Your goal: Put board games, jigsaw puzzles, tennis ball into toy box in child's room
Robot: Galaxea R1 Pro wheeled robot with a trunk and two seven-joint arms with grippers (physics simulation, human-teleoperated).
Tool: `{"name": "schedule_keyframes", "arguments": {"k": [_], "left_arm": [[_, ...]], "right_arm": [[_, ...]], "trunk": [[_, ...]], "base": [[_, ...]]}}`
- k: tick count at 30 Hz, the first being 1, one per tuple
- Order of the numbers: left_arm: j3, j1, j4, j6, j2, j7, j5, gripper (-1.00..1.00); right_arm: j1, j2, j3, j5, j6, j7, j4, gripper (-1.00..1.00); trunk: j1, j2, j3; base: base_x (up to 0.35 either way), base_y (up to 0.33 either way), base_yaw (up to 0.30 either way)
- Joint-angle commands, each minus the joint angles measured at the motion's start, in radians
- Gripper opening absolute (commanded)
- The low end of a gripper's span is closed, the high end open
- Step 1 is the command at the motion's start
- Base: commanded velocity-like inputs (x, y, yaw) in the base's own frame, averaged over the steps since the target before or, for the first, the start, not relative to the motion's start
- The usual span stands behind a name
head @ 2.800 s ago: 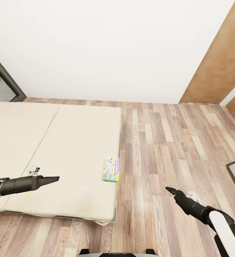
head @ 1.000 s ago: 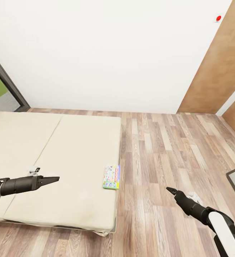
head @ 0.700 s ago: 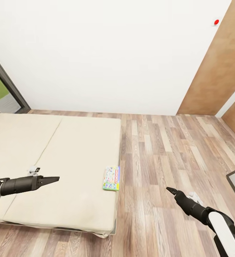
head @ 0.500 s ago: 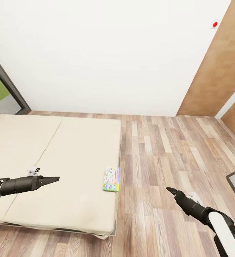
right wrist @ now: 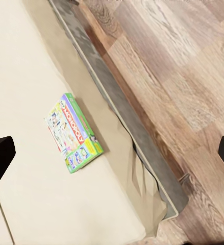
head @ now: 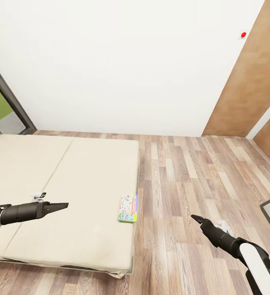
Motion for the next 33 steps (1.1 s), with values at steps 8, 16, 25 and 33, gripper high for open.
{"name": "schedule_keyframes", "arguments": {"k": [8,16,25,33], "left_arm": [[0.000,0.000,0.001,0.011,-0.003,-0.004,0.000,1.00],[0.000,0.000,0.001,0.011,-0.003,-0.004,-0.001,1.00],[0.000,0.000,0.003,0.011,-0.003,-0.004,-0.001,1.00],[-0.001,-0.001,0.003,0.011,-0.006,-0.004,-0.001,1.00]], "right_arm": [[-0.001,0.000,-0.003,-0.011,0.004,-0.010,0.006,1.00],[-0.001,0.000,-0.004,-0.010,0.004,-0.010,0.026,1.00],[-0.001,0.000,-0.005,-0.010,0.004,-0.010,0.030,1.00],[-0.001,0.000,-0.005,-0.010,0.004,-0.010,0.031,1.00]], "trunk": [[0.001,-0.002,0.012],[0.001,-0.002,0.025],[0.001,-0.002,0.040],[0.001,-0.002,0.053]], "base": [[0.000,0.000,0.000],[0.000,0.000,0.000],[0.000,0.000,0.000],[0.000,0.000,0.000]]}}
